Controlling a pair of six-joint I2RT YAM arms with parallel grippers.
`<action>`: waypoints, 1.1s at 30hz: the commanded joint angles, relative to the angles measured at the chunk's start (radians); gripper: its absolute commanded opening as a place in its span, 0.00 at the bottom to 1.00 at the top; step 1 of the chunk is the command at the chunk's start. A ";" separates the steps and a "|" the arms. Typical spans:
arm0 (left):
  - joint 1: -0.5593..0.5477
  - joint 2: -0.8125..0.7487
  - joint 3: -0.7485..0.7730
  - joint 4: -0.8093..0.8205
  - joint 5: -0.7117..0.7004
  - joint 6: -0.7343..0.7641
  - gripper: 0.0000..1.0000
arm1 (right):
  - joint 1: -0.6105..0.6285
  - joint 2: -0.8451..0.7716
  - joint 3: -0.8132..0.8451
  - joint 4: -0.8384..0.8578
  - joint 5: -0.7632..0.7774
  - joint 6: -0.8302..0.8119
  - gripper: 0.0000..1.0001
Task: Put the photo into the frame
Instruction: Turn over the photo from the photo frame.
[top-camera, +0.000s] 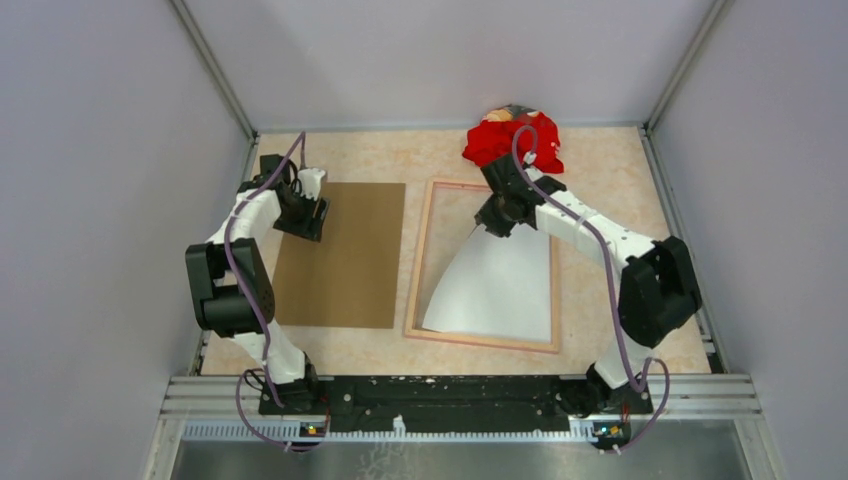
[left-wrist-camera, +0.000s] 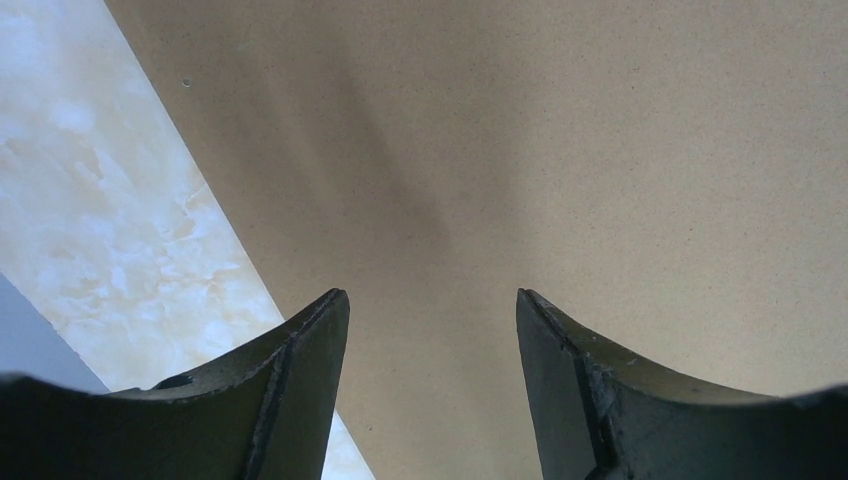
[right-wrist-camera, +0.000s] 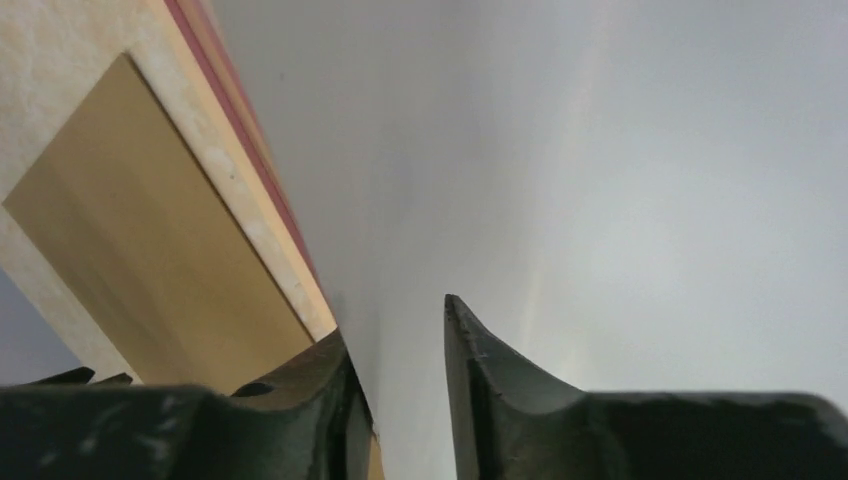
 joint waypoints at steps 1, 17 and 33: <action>-0.004 -0.049 -0.001 0.017 -0.005 0.008 0.69 | 0.002 0.056 0.074 0.010 -0.042 -0.063 0.33; -0.004 -0.032 0.000 0.021 -0.017 0.012 0.69 | 0.006 0.139 0.122 0.086 -0.118 -0.128 0.68; -0.004 -0.037 0.003 0.017 -0.026 0.021 0.69 | 0.006 0.140 0.106 0.145 -0.163 -0.158 0.99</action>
